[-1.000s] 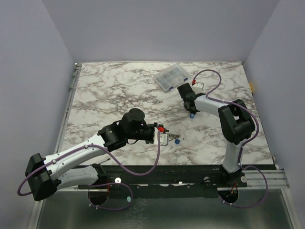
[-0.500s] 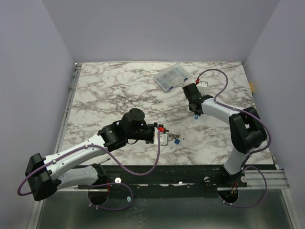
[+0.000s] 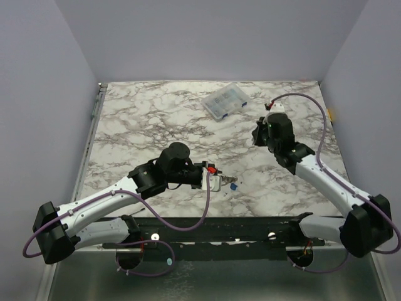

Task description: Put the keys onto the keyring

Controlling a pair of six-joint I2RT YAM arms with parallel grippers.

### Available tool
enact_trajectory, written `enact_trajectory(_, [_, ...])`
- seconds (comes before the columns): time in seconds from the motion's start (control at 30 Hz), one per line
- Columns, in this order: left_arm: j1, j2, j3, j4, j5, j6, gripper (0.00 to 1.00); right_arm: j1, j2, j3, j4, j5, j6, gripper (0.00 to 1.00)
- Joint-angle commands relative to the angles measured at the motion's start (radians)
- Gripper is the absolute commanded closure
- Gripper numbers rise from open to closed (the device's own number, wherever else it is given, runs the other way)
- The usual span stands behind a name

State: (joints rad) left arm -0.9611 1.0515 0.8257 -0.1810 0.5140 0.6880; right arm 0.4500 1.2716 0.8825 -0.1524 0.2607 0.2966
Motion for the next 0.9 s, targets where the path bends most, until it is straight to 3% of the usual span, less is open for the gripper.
enact_trajectory(0.0, [0.009,-0.025,-0.002,0.037,0.057,-0.002,1.0,-0.004,-0.157,-0.043,0.084,-0.224,-0.097,0.99])
enact_trajectory(0.43, [0.017,-0.041,0.014,0.077,0.137,-0.04,1.0,-0.004,-0.423,-0.002,0.006,-0.543,-0.119,0.99])
enact_trajectory(0.87, [0.022,-0.078,0.002,0.234,0.294,-0.149,1.0,-0.004,-0.523,0.118,-0.197,-0.885,-0.234,0.99])
